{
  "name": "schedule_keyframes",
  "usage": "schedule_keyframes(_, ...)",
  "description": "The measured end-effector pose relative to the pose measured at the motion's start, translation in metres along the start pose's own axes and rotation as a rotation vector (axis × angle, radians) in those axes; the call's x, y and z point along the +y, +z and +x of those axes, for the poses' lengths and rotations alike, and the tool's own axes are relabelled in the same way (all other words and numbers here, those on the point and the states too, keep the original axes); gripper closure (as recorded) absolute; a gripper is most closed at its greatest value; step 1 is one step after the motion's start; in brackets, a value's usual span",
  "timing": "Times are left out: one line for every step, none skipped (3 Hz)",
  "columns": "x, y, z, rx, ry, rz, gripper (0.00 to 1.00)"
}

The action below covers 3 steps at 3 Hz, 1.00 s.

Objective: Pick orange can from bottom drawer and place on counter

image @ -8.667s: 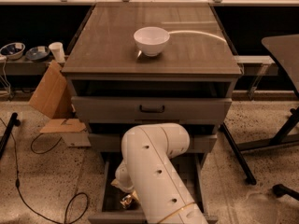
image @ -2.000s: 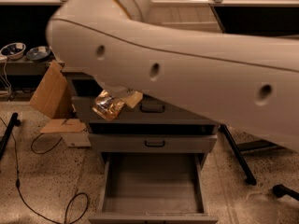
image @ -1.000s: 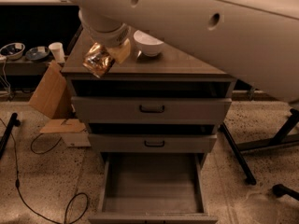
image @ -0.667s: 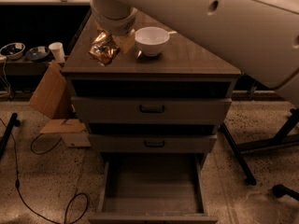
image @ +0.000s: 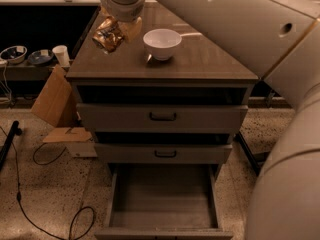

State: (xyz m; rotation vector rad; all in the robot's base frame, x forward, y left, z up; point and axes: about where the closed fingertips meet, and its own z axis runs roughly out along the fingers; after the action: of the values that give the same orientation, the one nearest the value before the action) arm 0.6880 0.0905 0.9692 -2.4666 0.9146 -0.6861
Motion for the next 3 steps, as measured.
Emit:
schedule_keyframes(0.000, 0.002, -0.001, -0.002, -0.003, -0.003, 1.00)
schedule_keyframes(-0.010, 0.023, -0.007, -0.018, 0.007, 0.018, 1.00)
schedule_keyframes(-0.016, 0.051, -0.021, -0.051, 0.045, 0.038, 1.00)
